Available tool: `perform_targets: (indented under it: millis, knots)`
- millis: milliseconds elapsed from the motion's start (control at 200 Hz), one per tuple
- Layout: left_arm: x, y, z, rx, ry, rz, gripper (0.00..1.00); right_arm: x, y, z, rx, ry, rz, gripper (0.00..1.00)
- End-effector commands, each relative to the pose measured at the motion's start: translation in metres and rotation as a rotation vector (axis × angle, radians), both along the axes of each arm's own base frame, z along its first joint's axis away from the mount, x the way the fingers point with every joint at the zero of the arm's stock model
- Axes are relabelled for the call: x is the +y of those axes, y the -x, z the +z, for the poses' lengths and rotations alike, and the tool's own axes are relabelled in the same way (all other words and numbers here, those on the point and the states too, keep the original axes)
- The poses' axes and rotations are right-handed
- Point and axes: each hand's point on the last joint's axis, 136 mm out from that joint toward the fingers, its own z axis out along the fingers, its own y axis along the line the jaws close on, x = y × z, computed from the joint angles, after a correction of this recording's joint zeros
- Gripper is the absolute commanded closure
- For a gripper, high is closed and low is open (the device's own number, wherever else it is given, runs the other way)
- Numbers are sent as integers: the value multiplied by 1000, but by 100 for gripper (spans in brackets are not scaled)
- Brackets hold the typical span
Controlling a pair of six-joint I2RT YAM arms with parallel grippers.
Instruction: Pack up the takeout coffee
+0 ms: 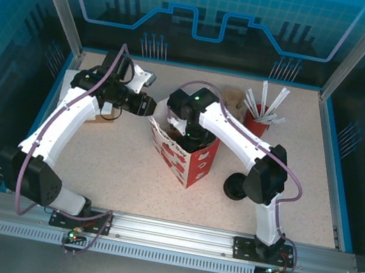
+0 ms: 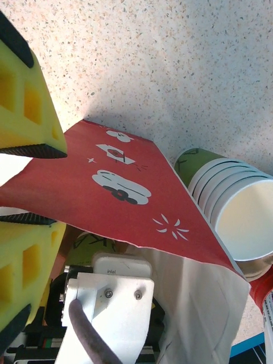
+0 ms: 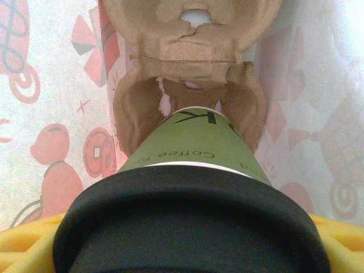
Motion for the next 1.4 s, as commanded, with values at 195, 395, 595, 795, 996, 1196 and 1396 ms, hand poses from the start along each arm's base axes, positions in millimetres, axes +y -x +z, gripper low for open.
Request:
perform_targets:
  millis: [195,395,595,795,996,1196,1396]
  knots:
    - [3,6,-12,28,-34,-6,66,0,3,1,-25,-26,9,18]
    - [4,5,-14,29,-45,-3,66,-3,4,-6,-26,-19,12,18]
    - [6,4,-20,44,-63,4,65,-3,5,-15,-17,-13,19,18]
    - [7,4,-23,51,-67,6,64,-6,6,-25,-7,-2,27,18]
    - [7,4,-24,53,-70,6,64,-7,9,-37,11,0,27,18]
    - [8,4,-22,50,-72,6,63,-11,13,-49,30,21,34,18]
    - [8,4,-22,52,-75,5,63,-15,16,-60,47,35,36,18]
